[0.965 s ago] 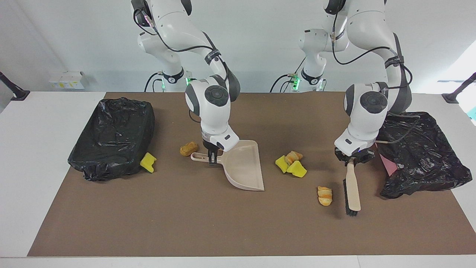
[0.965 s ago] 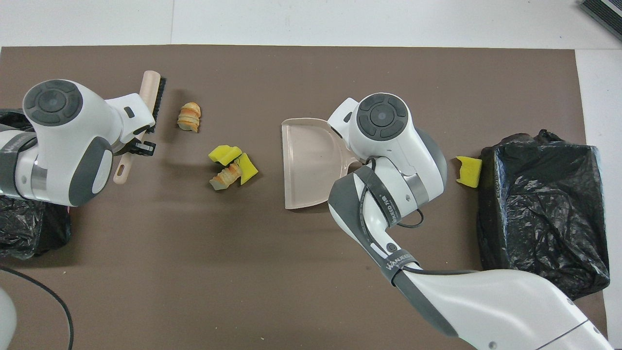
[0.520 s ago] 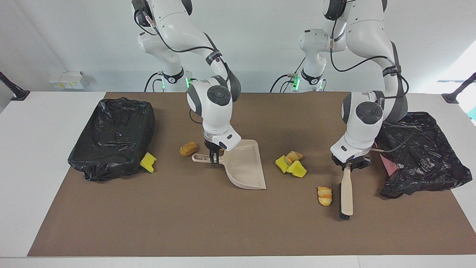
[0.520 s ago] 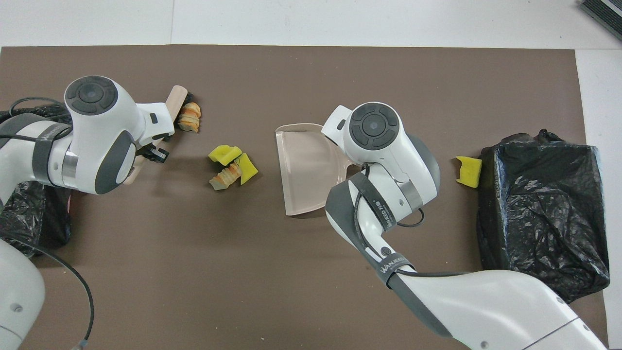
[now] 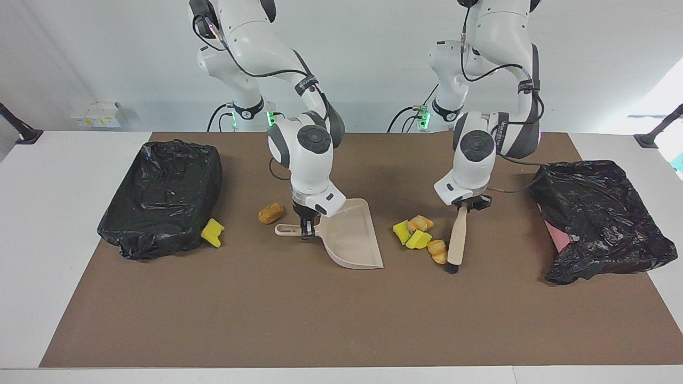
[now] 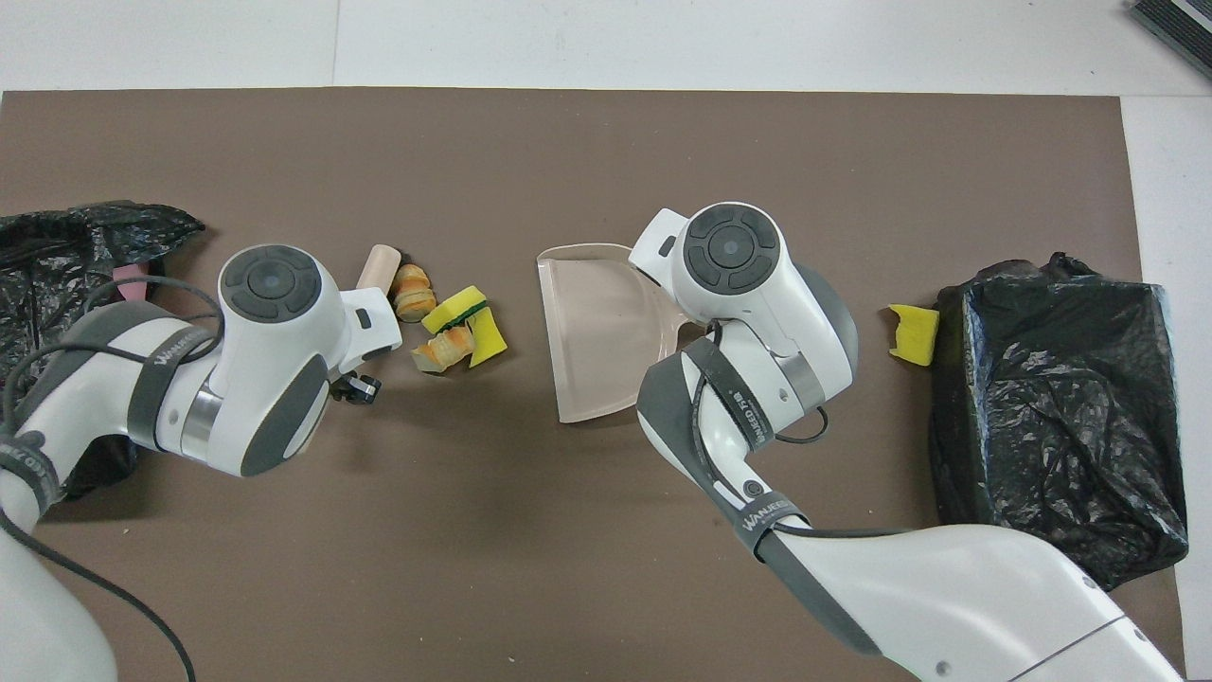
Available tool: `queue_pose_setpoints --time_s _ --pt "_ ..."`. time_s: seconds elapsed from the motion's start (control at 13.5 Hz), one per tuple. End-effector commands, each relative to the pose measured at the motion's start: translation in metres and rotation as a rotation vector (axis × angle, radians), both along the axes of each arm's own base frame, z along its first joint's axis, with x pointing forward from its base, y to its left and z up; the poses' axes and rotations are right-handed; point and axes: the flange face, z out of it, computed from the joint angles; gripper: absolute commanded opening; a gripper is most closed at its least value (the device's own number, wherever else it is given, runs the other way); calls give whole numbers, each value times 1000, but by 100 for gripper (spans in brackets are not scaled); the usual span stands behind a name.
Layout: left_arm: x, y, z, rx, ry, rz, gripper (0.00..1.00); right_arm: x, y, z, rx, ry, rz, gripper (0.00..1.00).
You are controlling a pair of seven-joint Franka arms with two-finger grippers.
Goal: Sweep and dump trash in bin
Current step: 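Sweep the remaining pieces into the dustpan with the left gripper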
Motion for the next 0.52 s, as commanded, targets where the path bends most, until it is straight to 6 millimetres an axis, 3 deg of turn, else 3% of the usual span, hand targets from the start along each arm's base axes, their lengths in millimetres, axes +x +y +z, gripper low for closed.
queue_pose_setpoints --time_s 0.0,0.22,0.45 --pt "-27 -8 -3 -37 20 133 0 -3 -7 -4 -14 -5 49 0" --pt "-32 -33 -1 -133 36 302 0 -3 -7 -4 -14 -5 49 0" --pt "-42 -71 2 -151 15 379 0 -2 -8 -5 -14 -5 48 0"
